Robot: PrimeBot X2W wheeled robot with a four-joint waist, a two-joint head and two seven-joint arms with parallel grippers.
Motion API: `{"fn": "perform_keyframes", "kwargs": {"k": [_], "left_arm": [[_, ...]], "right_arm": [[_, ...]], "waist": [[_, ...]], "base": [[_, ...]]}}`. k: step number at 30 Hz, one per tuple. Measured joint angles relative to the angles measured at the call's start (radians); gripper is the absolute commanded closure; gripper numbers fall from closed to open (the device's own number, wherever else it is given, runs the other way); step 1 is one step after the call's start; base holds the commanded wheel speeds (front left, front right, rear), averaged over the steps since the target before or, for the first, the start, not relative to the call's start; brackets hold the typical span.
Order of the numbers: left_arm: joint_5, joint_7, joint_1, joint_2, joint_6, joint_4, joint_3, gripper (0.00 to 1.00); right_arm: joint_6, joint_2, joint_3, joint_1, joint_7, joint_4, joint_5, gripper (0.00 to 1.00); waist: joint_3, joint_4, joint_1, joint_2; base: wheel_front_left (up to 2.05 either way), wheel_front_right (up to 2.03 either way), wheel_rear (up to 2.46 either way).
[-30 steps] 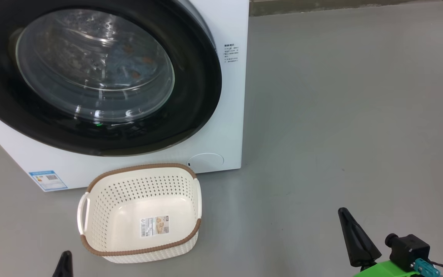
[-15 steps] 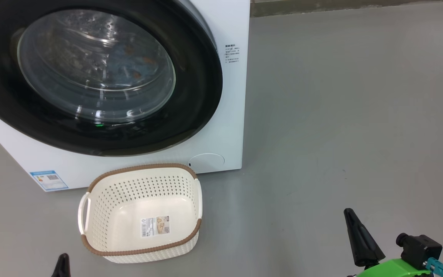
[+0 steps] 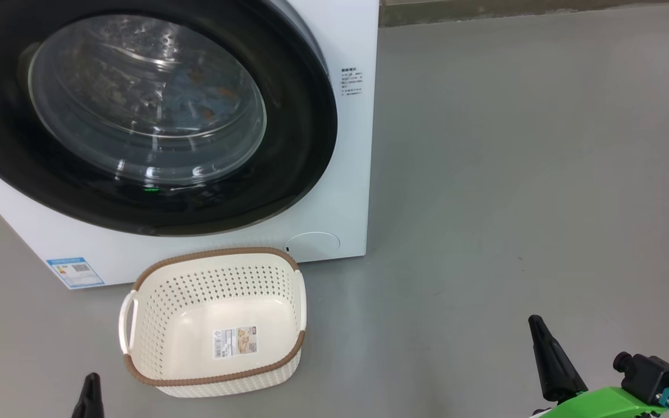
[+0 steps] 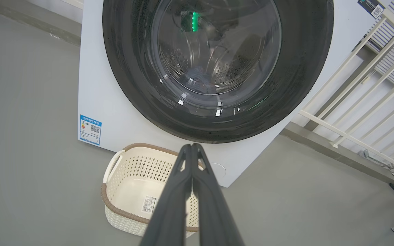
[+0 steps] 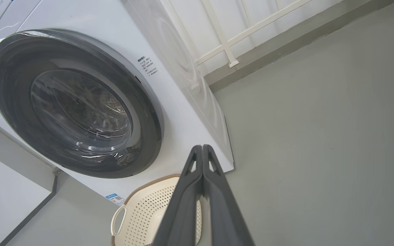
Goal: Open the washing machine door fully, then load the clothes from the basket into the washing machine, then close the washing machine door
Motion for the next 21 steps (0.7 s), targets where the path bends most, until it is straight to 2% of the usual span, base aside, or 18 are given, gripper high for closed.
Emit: {"fn": "perform_keyframes", "kwargs": {"k": [21], "left_arm": [[-0.229,0.058,-0.044,-0.002,0.000,0.031,0.000,1.00]], "right_arm": [[0.000,-0.006,-0.021,-0.018,0.056,0.013,0.238,1.00]], "waist": [[-0.003,0.004,0.0000,0.0000]], "base": [[0.00,0.00,0.00]]}}
